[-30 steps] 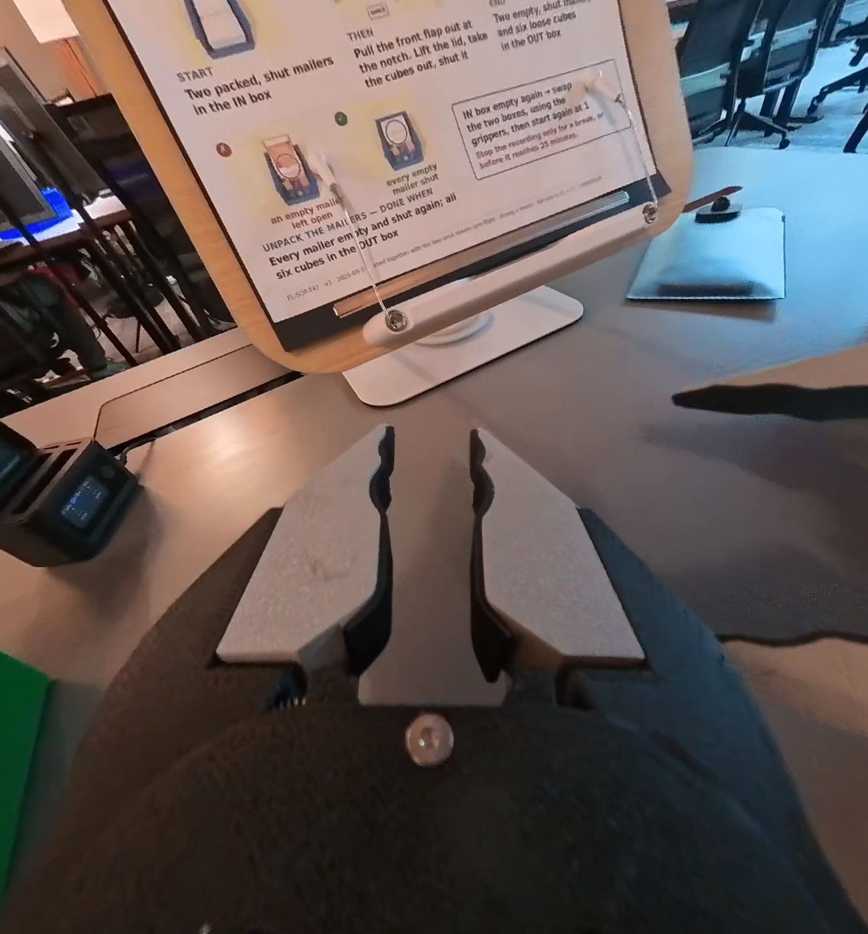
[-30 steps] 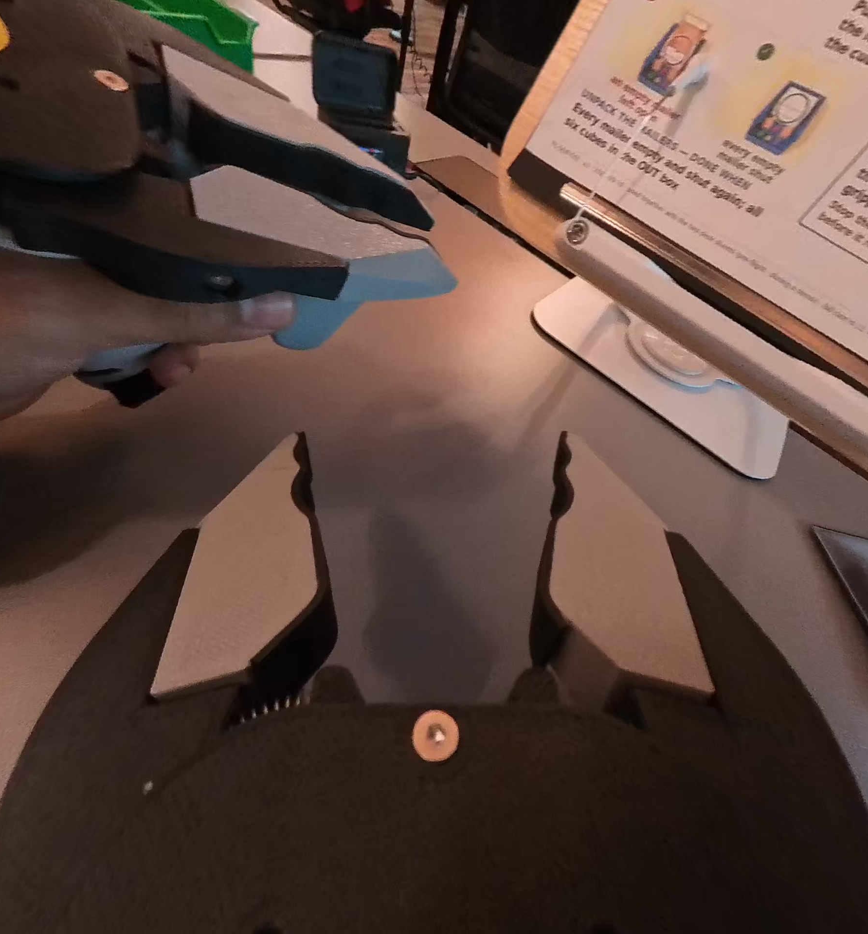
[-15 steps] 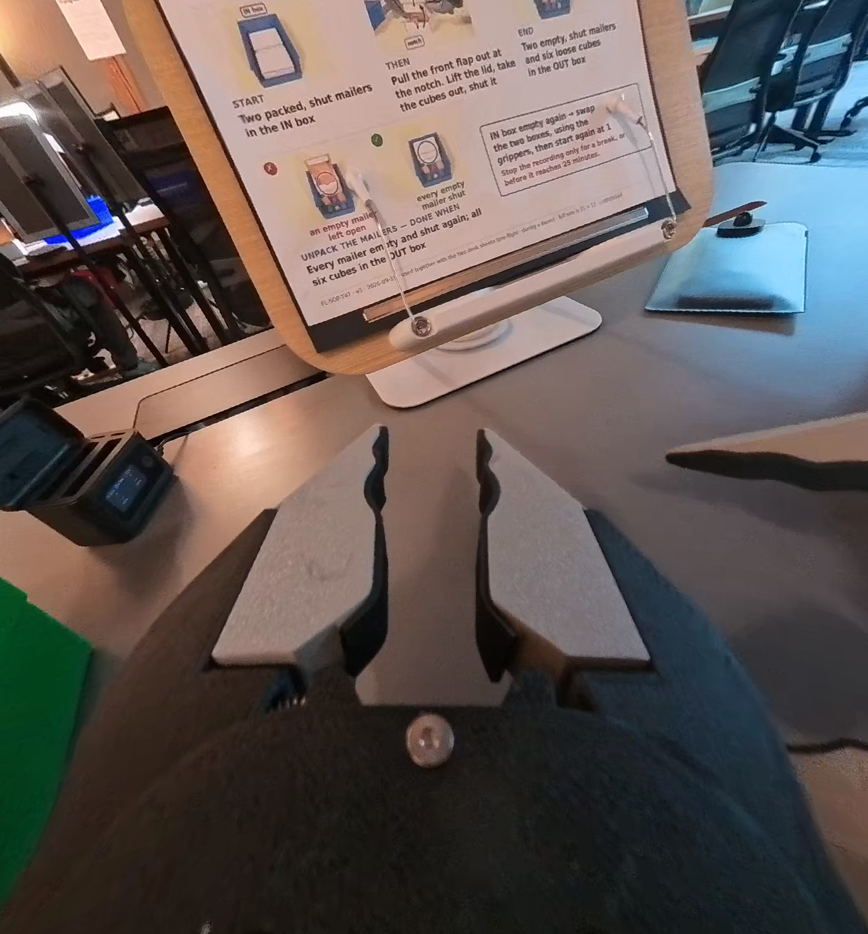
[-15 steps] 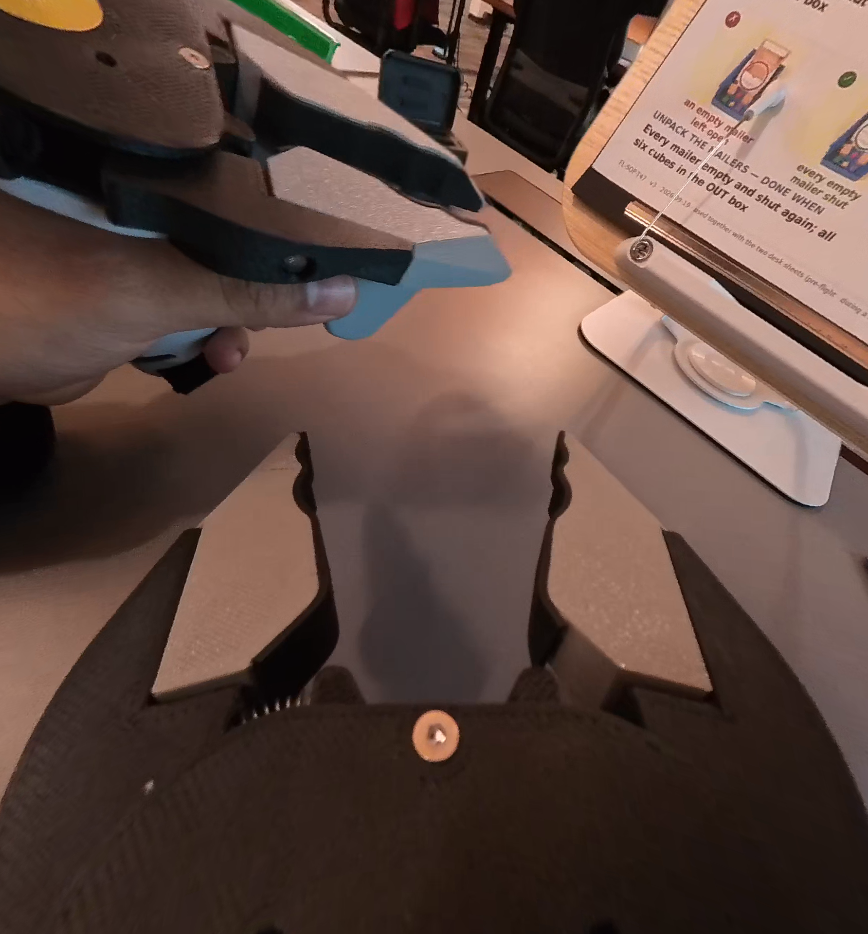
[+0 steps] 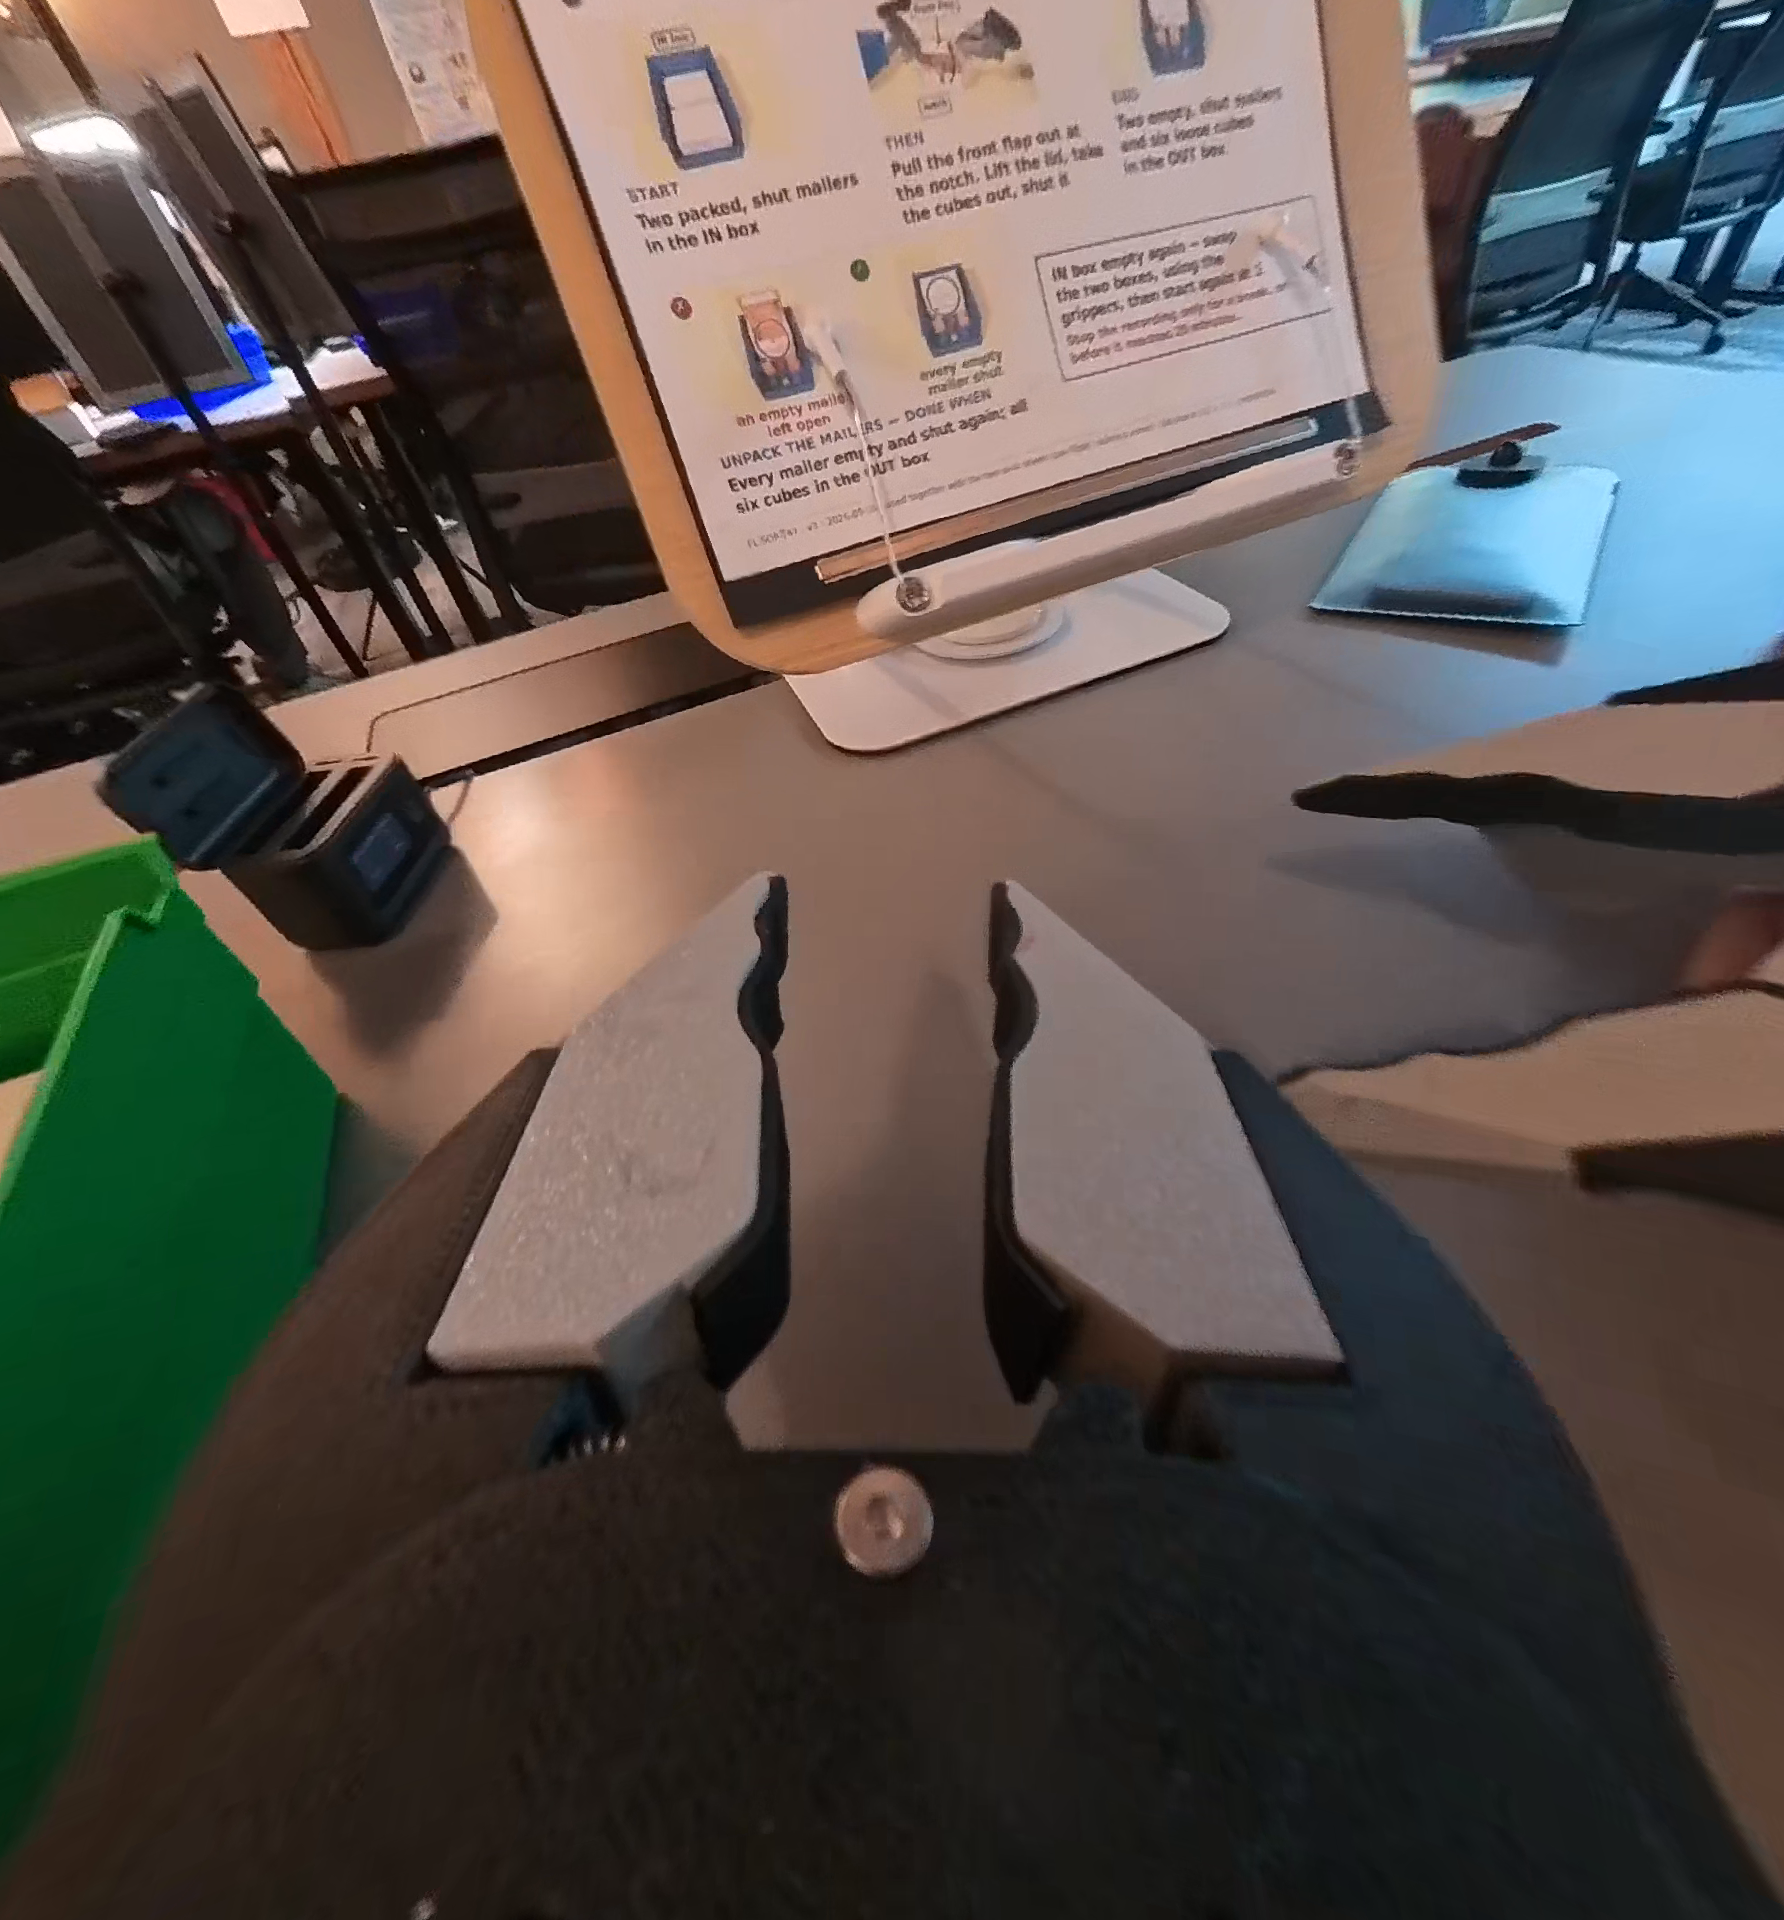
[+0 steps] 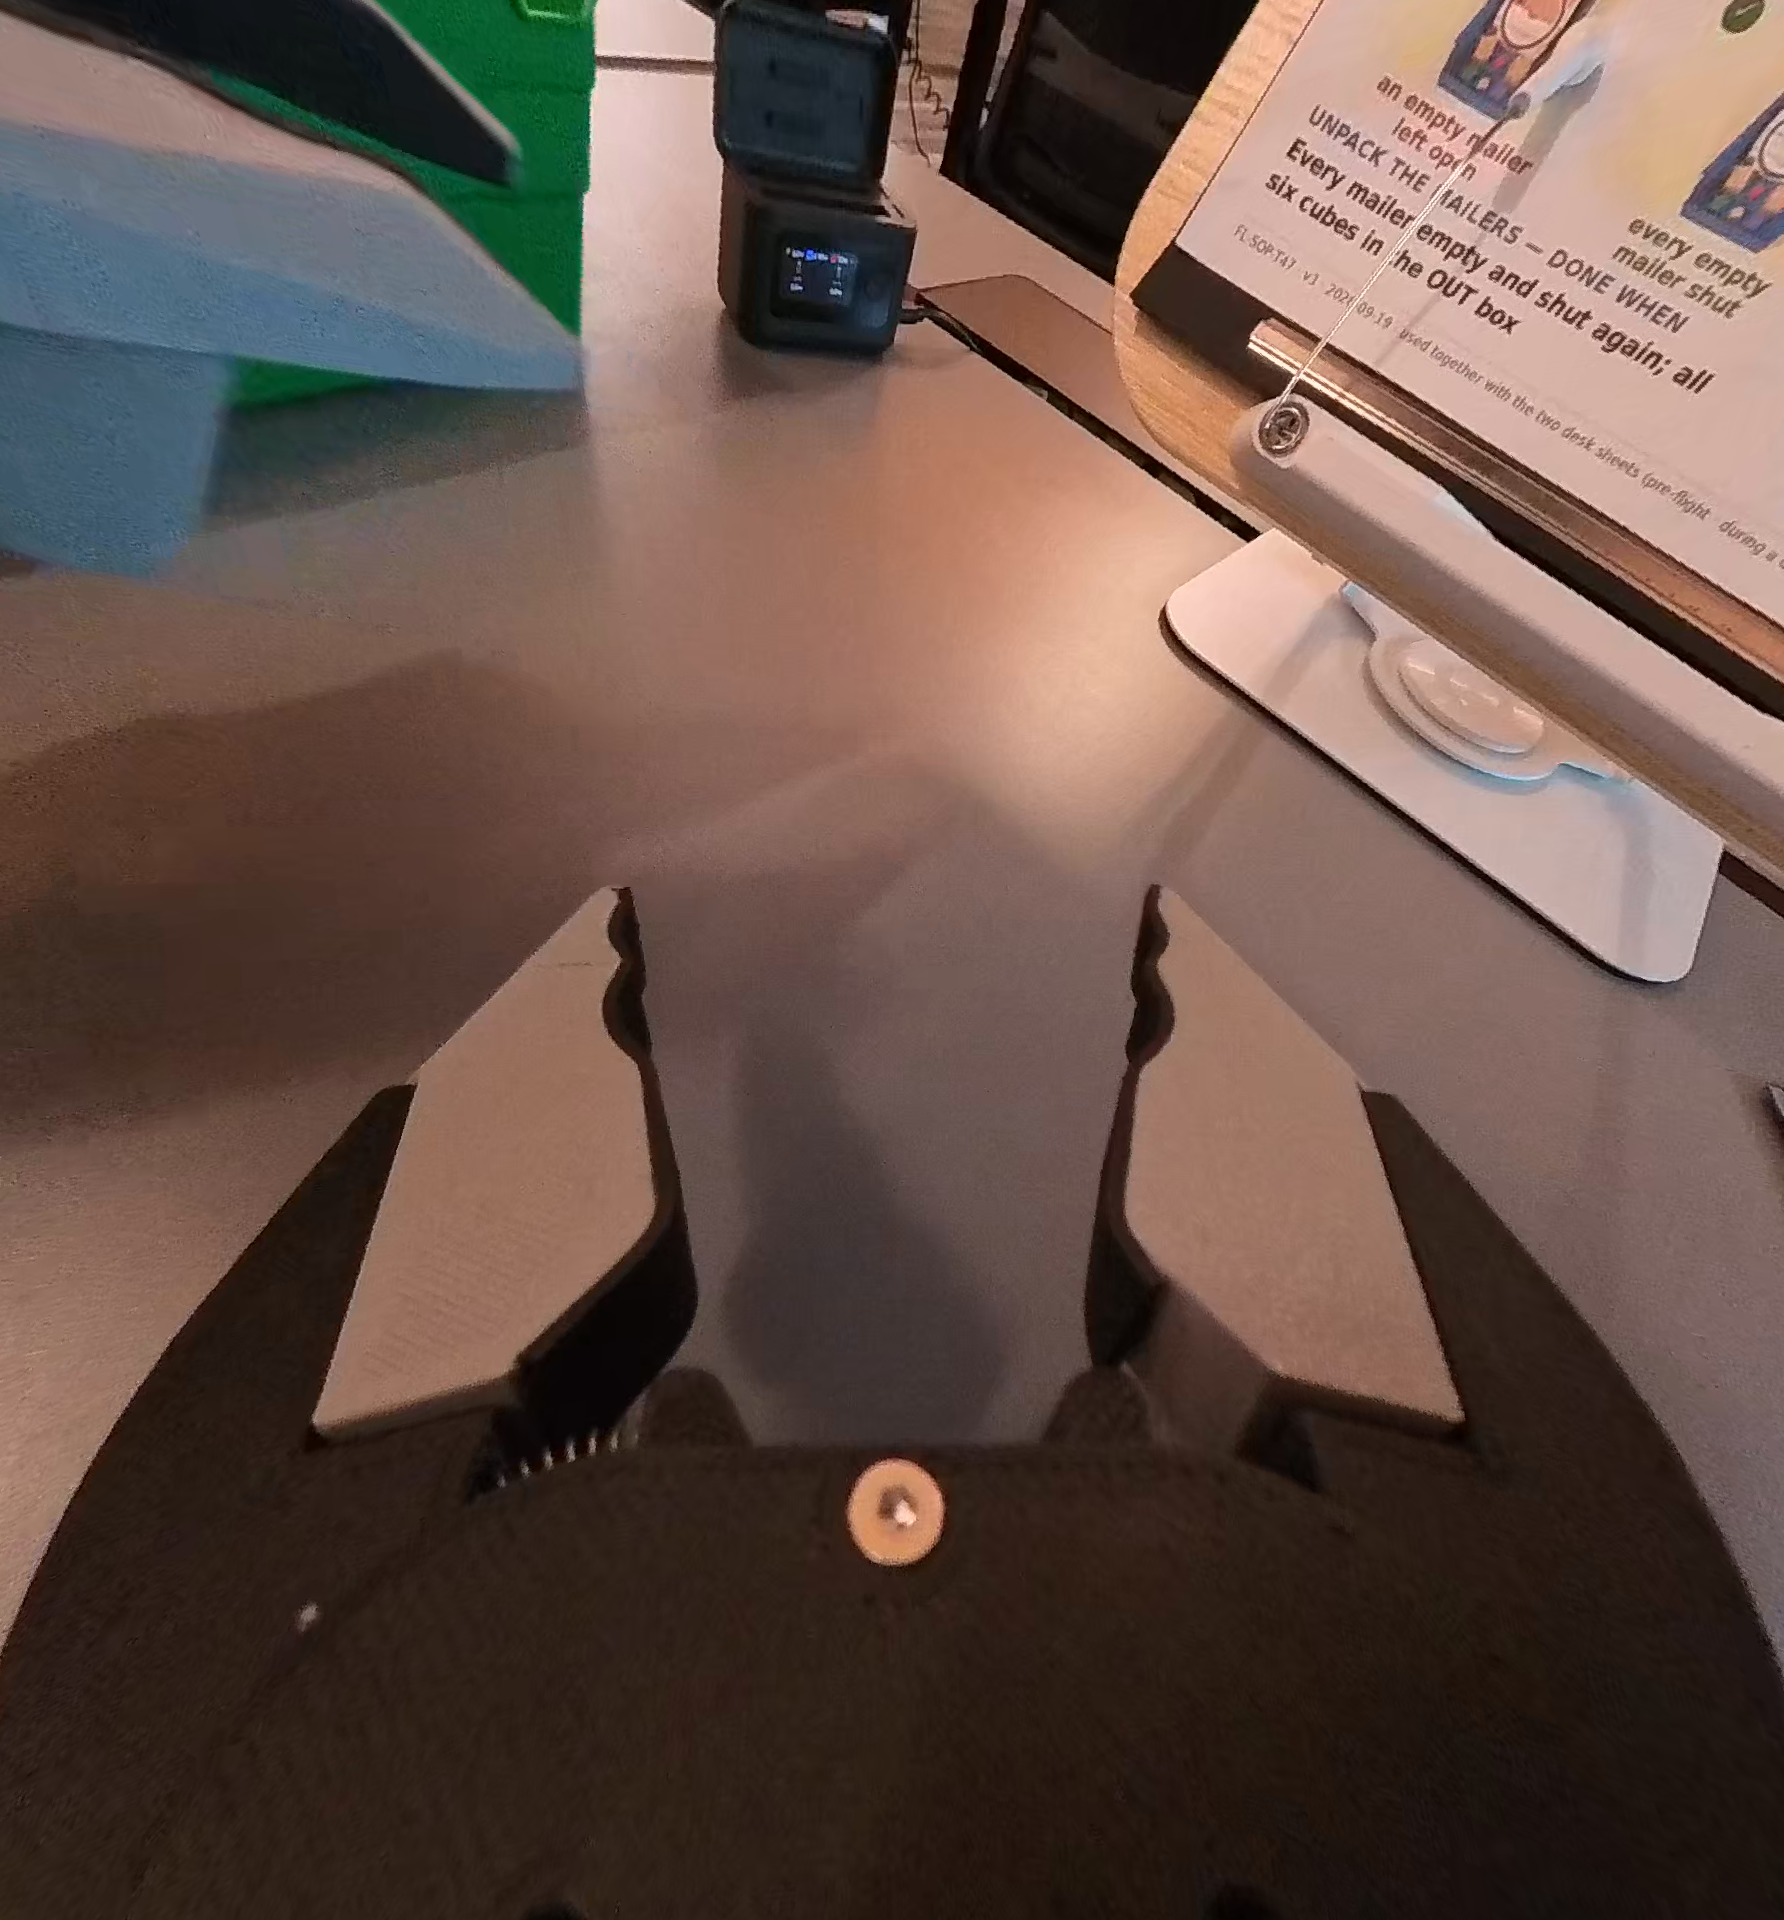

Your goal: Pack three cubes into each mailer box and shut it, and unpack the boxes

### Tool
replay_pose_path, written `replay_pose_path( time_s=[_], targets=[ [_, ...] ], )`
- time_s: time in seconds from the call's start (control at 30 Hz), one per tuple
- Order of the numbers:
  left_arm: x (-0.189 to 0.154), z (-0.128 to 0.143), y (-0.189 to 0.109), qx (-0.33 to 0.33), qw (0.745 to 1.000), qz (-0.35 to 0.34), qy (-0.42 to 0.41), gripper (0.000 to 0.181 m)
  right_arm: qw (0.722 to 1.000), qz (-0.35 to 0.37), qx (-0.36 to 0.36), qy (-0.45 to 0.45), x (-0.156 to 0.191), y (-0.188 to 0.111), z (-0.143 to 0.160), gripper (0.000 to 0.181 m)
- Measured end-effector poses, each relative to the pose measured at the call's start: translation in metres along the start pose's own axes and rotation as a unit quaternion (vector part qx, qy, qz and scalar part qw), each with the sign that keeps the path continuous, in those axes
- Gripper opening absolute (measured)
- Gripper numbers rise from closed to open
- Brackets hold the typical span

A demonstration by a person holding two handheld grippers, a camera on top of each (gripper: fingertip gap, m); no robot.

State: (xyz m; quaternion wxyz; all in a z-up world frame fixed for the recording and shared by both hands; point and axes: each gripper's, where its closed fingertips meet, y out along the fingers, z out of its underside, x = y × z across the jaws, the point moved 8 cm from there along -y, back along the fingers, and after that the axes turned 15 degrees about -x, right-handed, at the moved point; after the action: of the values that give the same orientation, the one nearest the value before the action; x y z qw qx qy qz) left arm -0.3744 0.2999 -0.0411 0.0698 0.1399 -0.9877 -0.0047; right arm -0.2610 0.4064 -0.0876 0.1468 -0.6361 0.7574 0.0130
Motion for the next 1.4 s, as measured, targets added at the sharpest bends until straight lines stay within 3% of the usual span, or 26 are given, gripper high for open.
replay_pose_path(
  time_s=[0.1, 0.23, 0.33, 0.5, 0.67, 0.97, 1.17, 1.4],
  targets=[
    [-0.001, -0.01, -0.018, 0.054, 0.998, 0.028, -0.025, 0.058, 1.0, 0.003, 0.003, 0.01, -0.003, 0.0, 0.001, 0.093],
    [-0.004, -0.028, -0.042, 0.078, 0.995, 0.055, -0.032, 0.066, 1.0, 0.008, 0.004, 0.022, -0.009, -0.002, 0.002, 0.093],
    [0.004, -0.049, -0.063, 0.058, 0.997, 0.051, -0.028, 0.065, 1.0, 0.013, 0.003, 0.027, -0.012, -0.004, 0.003, 0.092],
    [0.038, -0.083, -0.097, 0.046, 0.998, 0.041, -0.028, 0.065, 0.999, 0.015, 0.003, 0.047, -0.018, -0.005, 0.004, 0.092],
    [0.093, -0.095, -0.115, 0.086, 0.996, -0.011, 0.023, 0.065, 0.999, 0.012, 0.004, 0.048, -0.018, -0.005, 0.005, 0.092],
    [0.171, -0.074, -0.129, 0.156, 0.987, -0.001, 0.028, 0.067, 0.998, 0.01, 0.003, 0.056, -0.019, -0.005, 0.005, 0.092],
    [0.181, -0.051, -0.137, 0.19, 0.981, 0.004, 0.047, 0.067, 0.998, 0.009, 0.004, 0.056, -0.018, -0.005, 0.005, 0.091],
    [0.179, -0.026, -0.143, 0.272, 0.949, 0.089, 0.133, 0.067, 0.998, 0.008, 0.004, 0.059, -0.018, -0.005, 0.005, 0.09]
  ],
)
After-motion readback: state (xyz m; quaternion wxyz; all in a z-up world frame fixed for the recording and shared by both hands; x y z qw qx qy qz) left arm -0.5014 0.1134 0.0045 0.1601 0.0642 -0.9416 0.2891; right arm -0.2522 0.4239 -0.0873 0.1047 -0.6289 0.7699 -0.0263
